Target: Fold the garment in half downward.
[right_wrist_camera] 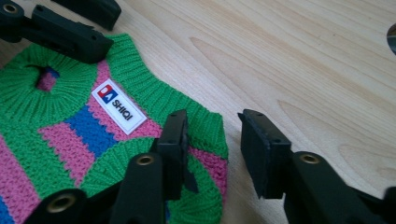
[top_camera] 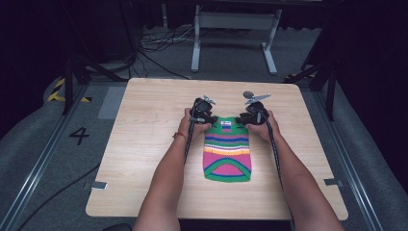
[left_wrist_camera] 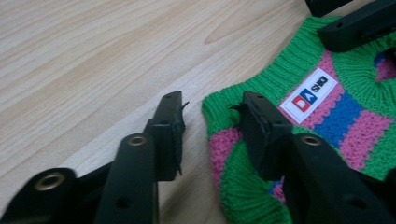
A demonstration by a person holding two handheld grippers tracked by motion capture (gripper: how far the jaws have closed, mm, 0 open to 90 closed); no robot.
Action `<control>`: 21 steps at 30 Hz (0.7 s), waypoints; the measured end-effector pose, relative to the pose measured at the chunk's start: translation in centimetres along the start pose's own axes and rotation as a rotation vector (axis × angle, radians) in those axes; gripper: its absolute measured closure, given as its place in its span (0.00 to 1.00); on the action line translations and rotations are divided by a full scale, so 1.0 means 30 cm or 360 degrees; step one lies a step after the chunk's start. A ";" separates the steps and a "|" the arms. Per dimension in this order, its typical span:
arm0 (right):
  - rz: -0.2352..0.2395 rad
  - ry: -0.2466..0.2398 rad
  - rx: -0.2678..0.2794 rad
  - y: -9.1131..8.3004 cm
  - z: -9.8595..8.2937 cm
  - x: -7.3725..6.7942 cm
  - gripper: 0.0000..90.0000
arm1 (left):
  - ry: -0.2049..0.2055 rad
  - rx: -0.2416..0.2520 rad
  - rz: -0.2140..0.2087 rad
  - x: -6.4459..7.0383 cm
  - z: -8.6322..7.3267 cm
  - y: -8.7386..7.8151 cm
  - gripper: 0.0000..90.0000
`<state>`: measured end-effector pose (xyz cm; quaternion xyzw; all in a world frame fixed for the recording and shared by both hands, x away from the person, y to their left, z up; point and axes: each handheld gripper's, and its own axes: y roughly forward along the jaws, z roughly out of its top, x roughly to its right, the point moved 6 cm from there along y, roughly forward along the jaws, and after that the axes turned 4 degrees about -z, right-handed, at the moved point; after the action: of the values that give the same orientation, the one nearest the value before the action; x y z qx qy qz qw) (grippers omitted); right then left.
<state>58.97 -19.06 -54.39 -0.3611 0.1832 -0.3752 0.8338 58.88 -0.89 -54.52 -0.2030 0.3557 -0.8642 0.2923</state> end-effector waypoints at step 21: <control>0.0034 -0.0099 0.0061 -0.073 0.033 -0.056 0.93 | 0.0100 0.0106 0.0032 0.039 0.004 -0.077 0.92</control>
<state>57.38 -18.32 -52.04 -0.3546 0.1538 -0.3583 0.8498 57.23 -0.38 -52.58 -0.1623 0.3379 -0.8785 0.2961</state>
